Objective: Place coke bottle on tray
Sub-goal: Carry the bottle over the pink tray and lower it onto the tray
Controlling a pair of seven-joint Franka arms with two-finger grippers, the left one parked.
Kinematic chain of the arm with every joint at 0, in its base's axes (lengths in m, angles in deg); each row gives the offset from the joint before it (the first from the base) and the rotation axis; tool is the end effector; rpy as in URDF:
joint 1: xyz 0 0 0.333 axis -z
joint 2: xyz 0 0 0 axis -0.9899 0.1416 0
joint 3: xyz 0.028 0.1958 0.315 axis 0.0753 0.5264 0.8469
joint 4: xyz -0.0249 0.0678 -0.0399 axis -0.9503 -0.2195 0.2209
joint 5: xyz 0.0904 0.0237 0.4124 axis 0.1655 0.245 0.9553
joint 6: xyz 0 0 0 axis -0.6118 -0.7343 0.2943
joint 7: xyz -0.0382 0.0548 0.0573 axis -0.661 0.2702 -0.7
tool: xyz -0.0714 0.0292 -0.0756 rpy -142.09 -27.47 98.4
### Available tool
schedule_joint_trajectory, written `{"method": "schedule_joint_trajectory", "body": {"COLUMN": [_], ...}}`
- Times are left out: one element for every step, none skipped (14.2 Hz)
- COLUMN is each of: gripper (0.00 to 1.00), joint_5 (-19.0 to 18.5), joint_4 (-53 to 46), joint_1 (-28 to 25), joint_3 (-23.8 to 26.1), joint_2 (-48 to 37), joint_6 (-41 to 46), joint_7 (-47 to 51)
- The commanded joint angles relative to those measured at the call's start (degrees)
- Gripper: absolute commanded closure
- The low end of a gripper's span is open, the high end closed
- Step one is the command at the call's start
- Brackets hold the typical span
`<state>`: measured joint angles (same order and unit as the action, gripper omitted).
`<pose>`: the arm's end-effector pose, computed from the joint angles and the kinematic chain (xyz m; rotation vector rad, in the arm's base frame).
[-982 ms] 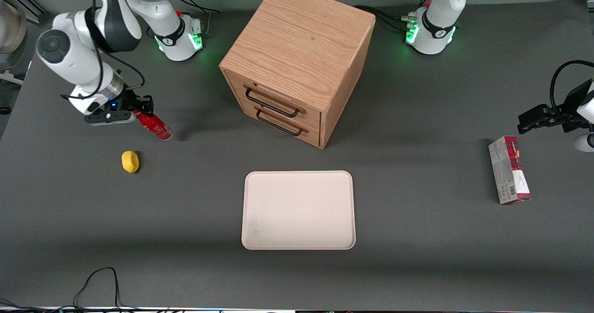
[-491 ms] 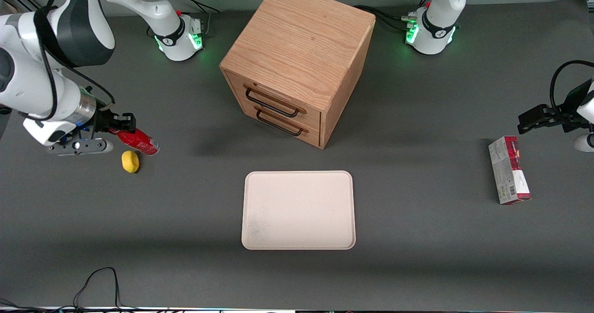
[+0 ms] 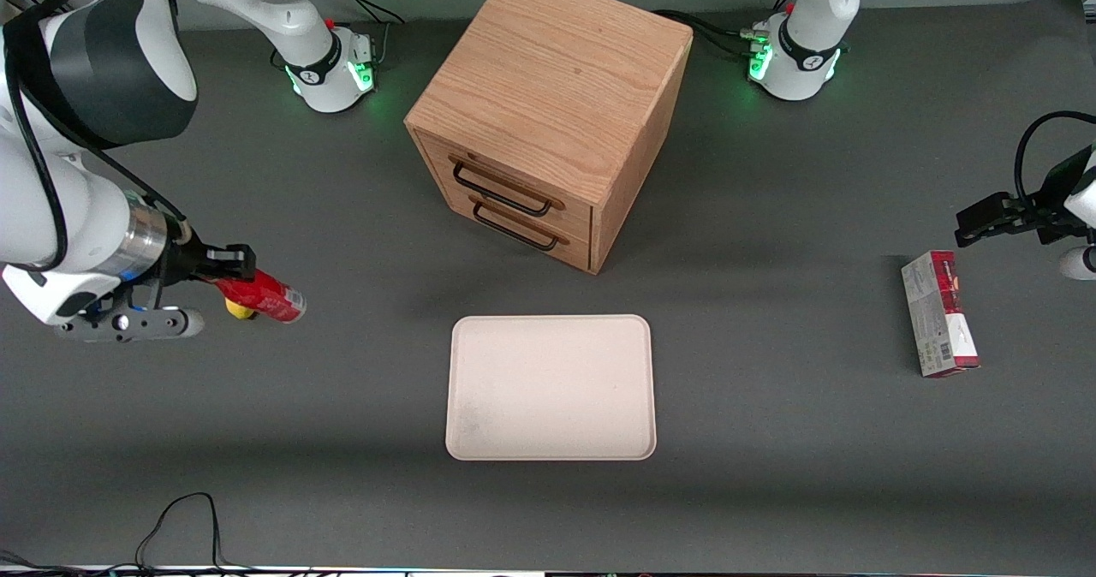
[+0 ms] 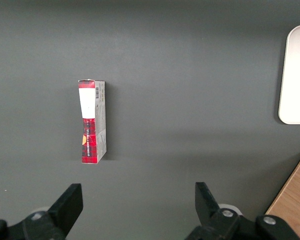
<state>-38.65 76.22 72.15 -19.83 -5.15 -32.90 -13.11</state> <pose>0.7038 0.1574 0.6269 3.0996 0.0366 -0.1957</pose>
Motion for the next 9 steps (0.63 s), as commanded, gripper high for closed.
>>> {"method": "schedule_joint_trajectory", "body": {"gripper": [1.0, 1.0, 1.0, 1.0, 1.0, 1.0, 1.0, 1.0, 1.0], "joint_5": [0.22, -0.22, -2.31, -4.42, -6.88, -9.34, -11.71, -13.39, -14.62], "joint_4": [-8.45, -8.36, -8.36, -8.27, -8.1, -7.84, -7.4, -6.87, -6.17], "joint_1": [0.31, -0.04, -0.3, -0.39, -0.48, -0.65, -1.79, -2.32, -2.93], "joint_3": [5.98, 8.53, 10.81, 13.62, 15.82, 17.15, 17.69, 17.87, 17.87], "joint_2": [5.63, 6.94, 8.87, 10.72, 13.08, 15.46, 17.31, 18.89, 20.21], "joint_6": [-1.56, -4.89, -8.67, -12.1, -15.7, -18.7, -20.81, -23.36, -25.56], "joint_7": [6.02, 9.09, 12.43, 14.81, 16.83, 18.86, 20.27, 20.46, 20.46]}}
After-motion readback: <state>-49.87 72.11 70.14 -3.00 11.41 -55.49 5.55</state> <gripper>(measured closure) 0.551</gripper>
